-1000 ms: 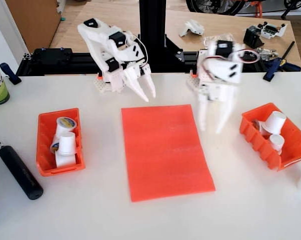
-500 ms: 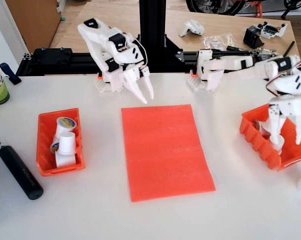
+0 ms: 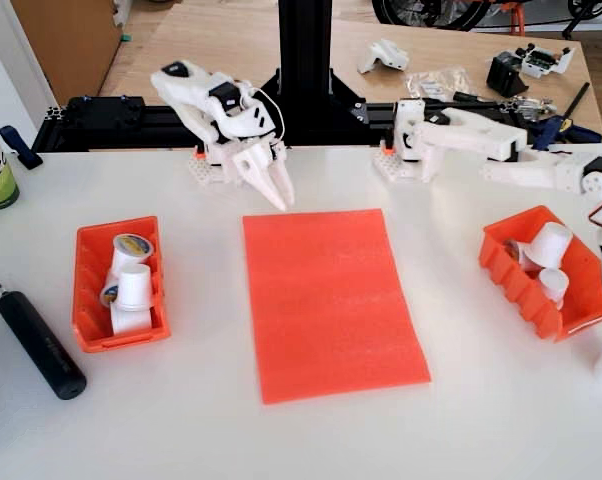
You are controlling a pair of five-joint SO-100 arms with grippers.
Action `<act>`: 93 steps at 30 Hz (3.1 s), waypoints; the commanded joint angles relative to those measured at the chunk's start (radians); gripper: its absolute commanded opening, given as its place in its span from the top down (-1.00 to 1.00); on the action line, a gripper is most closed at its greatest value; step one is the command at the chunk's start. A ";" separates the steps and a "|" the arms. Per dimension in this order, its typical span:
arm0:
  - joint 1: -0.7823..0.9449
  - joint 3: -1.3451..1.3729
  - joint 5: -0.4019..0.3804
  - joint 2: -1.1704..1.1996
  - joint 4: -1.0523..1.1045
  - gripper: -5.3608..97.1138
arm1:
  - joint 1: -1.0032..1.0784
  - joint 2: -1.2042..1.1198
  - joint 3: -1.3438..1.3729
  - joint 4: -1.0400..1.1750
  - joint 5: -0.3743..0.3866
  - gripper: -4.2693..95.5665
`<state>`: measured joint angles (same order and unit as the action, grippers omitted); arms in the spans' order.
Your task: Sort the coffee pods, blue into left, red into right
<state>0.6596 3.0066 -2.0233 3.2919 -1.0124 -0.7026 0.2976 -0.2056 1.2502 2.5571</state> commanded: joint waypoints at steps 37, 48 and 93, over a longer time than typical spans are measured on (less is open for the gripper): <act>0.035 -0.979 0.118 -0.848 -0.403 0.80 | 0.308 0.701 0.655 0.591 0.515 0.60; -0.025 -0.979 0.106 -0.902 -0.356 0.81 | 0.287 0.706 0.730 0.589 0.472 0.60; -0.084 -0.965 0.049 -0.930 -0.304 0.84 | 0.209 0.963 1.554 0.253 0.575 0.79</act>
<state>0.5906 2.0739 -1.9574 2.3654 -1.3330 -0.4863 1.1980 1.3376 1.5294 3.1170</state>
